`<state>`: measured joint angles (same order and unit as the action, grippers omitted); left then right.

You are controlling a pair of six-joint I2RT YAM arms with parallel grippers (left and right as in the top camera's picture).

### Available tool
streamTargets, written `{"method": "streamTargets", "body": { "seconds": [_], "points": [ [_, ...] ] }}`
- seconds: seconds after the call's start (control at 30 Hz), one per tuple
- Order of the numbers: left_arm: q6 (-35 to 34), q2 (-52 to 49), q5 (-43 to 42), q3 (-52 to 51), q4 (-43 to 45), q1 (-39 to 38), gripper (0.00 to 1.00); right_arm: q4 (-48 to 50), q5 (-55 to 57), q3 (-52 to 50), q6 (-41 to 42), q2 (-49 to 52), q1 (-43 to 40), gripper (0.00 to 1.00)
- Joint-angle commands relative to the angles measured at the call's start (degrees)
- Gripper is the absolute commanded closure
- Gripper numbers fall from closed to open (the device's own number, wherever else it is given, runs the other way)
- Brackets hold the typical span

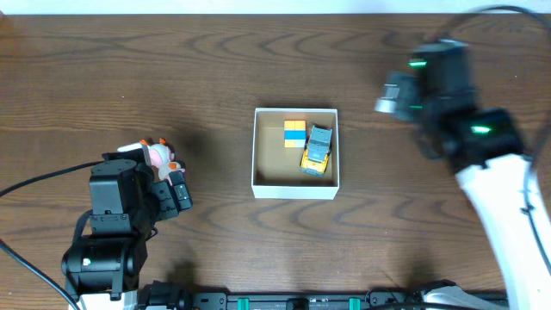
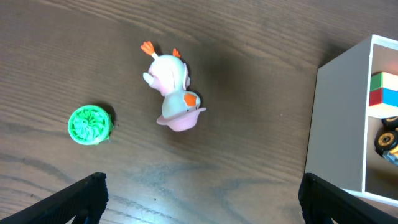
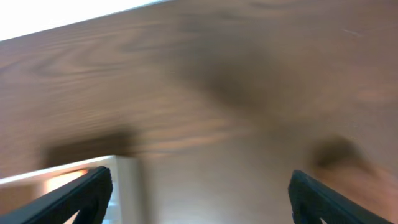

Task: Pack container
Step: 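Move right gripper to the brown teddy bear and grasp it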

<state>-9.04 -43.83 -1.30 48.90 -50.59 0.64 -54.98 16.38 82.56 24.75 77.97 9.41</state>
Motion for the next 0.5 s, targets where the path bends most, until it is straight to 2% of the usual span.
{"method": "streamTargets", "body": {
  "seconds": [0.0, 0.23, 0.47],
  "points": [
    [-0.31, 0.11, 0.39, 1.03, 0.04, 0.04, 0.02, -2.05, -2.43, -0.5, -7.76, 0.7, -9.25, 0.02],
    [-0.31, 0.11, 0.39, 1.03, 0.02, 0.04, 0.02, -2.47, -5.95, -5.27, -24.35, 6.25, -26.86, 0.01],
    [-0.31, 0.11, 0.39, 1.03, 0.0, 0.04, 0.02, -3.8, -6.45, -6.49, -26.75, 16.96, -35.93, 0.01]
  ]
}}
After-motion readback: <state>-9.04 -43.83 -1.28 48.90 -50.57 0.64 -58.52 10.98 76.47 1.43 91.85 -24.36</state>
